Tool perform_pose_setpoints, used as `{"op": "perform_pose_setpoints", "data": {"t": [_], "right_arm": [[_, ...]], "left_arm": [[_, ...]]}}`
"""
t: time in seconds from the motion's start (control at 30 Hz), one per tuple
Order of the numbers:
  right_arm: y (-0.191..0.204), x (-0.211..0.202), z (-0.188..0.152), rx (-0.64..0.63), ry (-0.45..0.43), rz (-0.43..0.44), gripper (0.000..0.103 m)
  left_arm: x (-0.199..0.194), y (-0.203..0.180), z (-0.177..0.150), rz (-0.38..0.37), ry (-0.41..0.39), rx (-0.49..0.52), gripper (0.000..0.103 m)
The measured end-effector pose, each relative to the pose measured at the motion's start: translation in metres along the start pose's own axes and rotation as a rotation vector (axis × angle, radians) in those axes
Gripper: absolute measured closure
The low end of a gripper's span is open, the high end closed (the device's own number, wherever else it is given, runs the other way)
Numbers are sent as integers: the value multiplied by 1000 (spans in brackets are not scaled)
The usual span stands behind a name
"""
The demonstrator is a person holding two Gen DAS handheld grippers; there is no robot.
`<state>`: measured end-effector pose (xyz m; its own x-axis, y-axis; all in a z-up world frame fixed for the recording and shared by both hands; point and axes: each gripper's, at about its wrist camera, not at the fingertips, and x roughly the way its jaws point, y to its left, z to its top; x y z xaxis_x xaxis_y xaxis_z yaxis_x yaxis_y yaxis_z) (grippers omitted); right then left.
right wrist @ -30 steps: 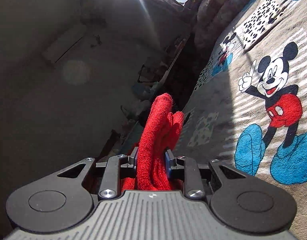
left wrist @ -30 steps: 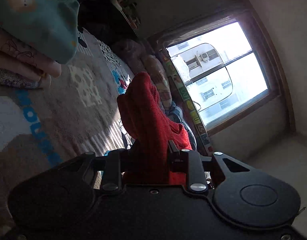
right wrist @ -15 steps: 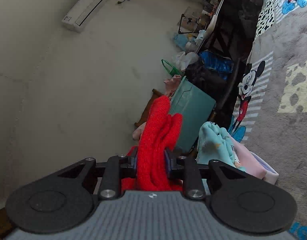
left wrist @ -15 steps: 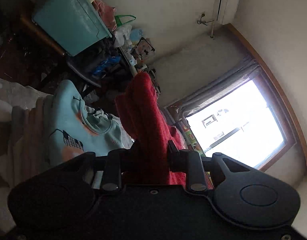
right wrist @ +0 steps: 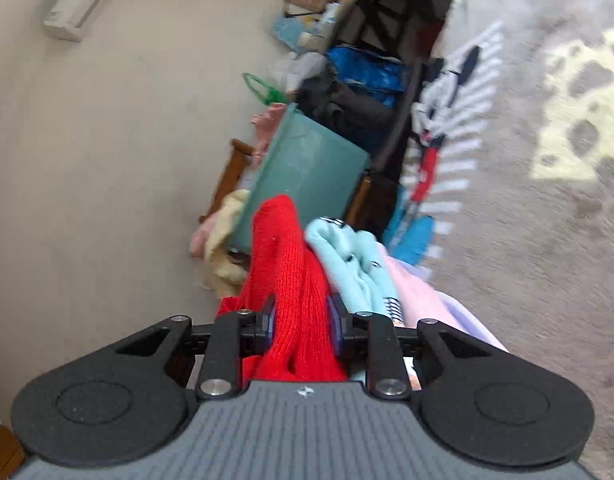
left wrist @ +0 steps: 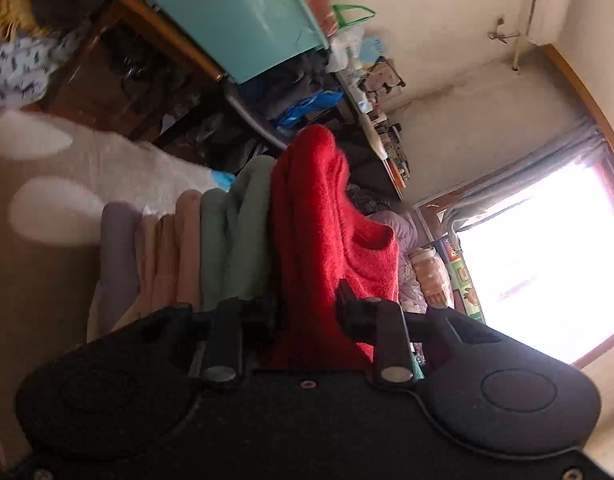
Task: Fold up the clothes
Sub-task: 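Lift the folded sweater with both grippers and carry it to the clothes stack, then lower the sweater onto the top of the folded clothes stack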
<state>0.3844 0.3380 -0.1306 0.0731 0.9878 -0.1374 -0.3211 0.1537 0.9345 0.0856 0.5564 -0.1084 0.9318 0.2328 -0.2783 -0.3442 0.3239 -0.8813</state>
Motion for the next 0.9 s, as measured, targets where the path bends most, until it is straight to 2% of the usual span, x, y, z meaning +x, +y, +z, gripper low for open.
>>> {"op": "perform_pose_setpoints", "data": {"t": [0.07,0.2,0.27,0.33,0.37,0.43,0.5,0.6,0.63,0.7,0.77,0.83,0.9], "right_arm": [[-4,-3,-6,7,-25,25,80],[9,-6,-8,-12,-46,-3,74],[22,-10,-8,-73,-45,-25,72],[41,-18,-8,-177,-37,-71,68],[48,-24,-9,-214,-41,-90,64],[58,-37,-12,-261,-56,-124,57],[69,-52,-17,-310,-68,-162,56],[86,-72,-28,-389,-66,-251,52],[92,-78,-32,-409,-62,-268,49],[105,-90,-43,-458,-55,-303,35],[121,-103,-58,-516,-46,-337,29],[136,-113,-71,-569,-34,-364,22],[150,-123,-85,-612,-24,-400,9]], "left_arm": [[-3,-4,1,1,0,29,73],[-5,-5,4,1,10,29,73],[-13,-7,5,-5,5,44,72],[-23,-12,2,3,-7,79,64],[-30,-14,-1,6,-15,96,55],[-42,-20,-6,16,-33,129,48],[-53,-26,-10,38,-41,168,30],[-69,-34,-14,51,-42,218,27],[-75,-37,-16,56,-38,238,26],[-86,-46,-20,67,-34,294,18],[-96,-57,-26,91,-31,365,10],[-106,-73,-33,131,-34,461,5],[-113,-88,-42,177,-36,563,0]]}}
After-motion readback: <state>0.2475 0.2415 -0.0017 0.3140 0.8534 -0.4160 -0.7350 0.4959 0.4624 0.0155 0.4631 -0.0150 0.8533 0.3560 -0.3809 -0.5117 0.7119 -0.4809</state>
